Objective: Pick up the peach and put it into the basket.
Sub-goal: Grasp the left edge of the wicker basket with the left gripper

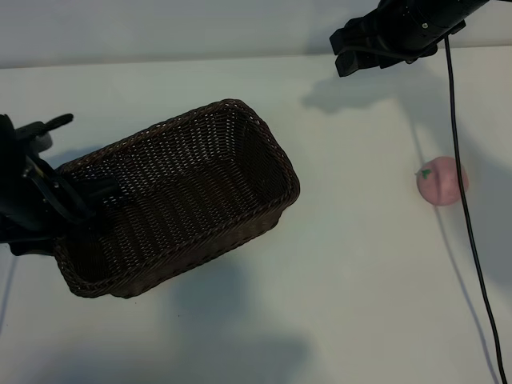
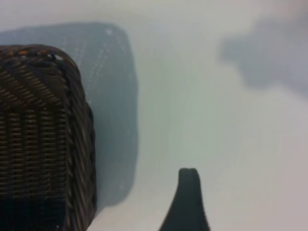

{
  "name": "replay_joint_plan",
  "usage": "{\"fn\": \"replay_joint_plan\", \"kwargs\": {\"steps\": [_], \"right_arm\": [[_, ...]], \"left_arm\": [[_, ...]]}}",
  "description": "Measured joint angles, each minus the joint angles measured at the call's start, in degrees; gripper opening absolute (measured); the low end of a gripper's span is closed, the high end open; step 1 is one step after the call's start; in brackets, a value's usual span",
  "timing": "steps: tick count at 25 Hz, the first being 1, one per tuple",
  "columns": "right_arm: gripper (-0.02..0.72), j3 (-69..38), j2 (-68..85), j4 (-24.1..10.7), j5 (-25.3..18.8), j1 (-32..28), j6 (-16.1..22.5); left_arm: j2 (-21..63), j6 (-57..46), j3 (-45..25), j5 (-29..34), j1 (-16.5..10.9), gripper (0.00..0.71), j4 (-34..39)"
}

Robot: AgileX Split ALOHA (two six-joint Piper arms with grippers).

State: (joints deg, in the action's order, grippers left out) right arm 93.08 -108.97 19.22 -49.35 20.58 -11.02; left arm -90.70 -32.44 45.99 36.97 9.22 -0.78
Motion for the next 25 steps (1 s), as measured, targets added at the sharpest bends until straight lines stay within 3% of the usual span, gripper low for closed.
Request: {"fn": "replay_joint_plan", "kwargs": {"steps": [8,25], "right_arm": [[0.585,0.0,0.0,0.0,0.0,0.0,0.0],[0.585,0.0,0.0,0.0,-0.4,0.0,0.0]], "left_arm": [[-1.0,0.5,-3.3,-5.1,0.0,0.57,-0.5],[-4.3,0.5,-4.0,-9.3,0.0,0.569,-1.4]]}}
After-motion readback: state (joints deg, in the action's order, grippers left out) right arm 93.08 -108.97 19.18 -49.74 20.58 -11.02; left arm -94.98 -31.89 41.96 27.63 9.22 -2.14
